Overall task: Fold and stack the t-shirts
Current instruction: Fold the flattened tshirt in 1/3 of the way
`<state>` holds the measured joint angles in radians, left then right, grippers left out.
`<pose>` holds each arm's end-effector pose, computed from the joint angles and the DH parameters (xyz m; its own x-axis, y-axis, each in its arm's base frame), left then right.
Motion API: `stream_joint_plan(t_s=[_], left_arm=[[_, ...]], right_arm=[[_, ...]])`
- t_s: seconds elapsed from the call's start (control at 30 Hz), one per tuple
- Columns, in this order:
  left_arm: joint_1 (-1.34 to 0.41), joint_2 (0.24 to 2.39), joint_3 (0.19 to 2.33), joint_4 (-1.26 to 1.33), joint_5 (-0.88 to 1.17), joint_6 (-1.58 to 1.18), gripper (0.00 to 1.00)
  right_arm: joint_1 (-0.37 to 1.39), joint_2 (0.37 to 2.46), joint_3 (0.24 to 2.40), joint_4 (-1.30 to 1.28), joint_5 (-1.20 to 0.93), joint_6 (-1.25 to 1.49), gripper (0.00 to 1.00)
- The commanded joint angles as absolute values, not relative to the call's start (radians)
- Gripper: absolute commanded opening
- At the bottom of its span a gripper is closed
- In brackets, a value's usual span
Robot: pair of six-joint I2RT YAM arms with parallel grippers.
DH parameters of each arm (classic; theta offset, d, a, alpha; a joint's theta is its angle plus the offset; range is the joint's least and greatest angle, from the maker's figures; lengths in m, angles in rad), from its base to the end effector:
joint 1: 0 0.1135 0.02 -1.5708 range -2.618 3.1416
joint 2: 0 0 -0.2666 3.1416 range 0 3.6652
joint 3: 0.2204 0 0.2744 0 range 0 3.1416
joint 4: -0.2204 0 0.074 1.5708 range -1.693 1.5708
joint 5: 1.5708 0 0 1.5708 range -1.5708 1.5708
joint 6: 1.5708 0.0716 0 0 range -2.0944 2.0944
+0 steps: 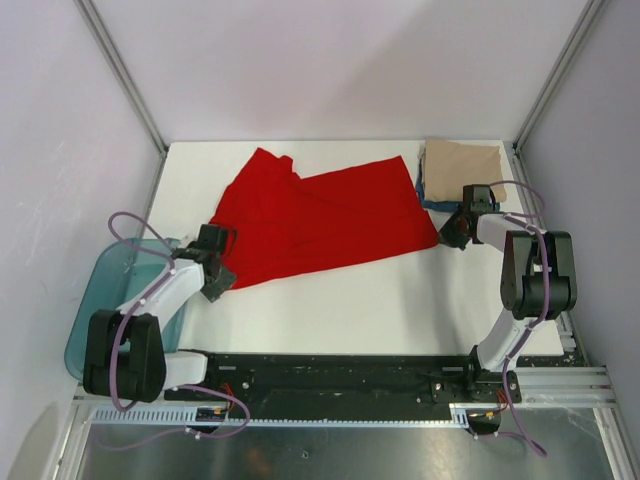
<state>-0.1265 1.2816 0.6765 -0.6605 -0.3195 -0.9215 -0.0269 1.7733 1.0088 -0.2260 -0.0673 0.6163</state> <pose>0.2419 -0.0081 0.1306 -0.5929 -0.6869 -0.4203 -0.7378 0.6725 -0.0582 0.3881 -0.0056 0.1110 -0.6880 0.5954 -0.4149 0.4751 0.8017 0.3628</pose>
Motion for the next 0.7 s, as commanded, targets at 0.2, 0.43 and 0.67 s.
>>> stream_joint_plan(t_s=[0.2, 0.43, 0.67], left_arm=[[-0.123, 1.23, 0.694, -0.637, -0.355, -0.965, 0.46], [-0.123, 1.338, 0.724, -0.627, -0.394, -0.97, 0.48], [-0.123, 1.395, 0.728, -0.603, -0.435, -0.968, 0.51]], right_arm=[[-0.021, 1.812, 1.023, -0.248, -0.025, 0.593, 0.0], [-0.023, 1.816, 1.024, -0.248, -0.029, 0.592, 0.0], [-0.022, 1.814, 1.024, -0.257, -0.022, 0.591, 0.0]])
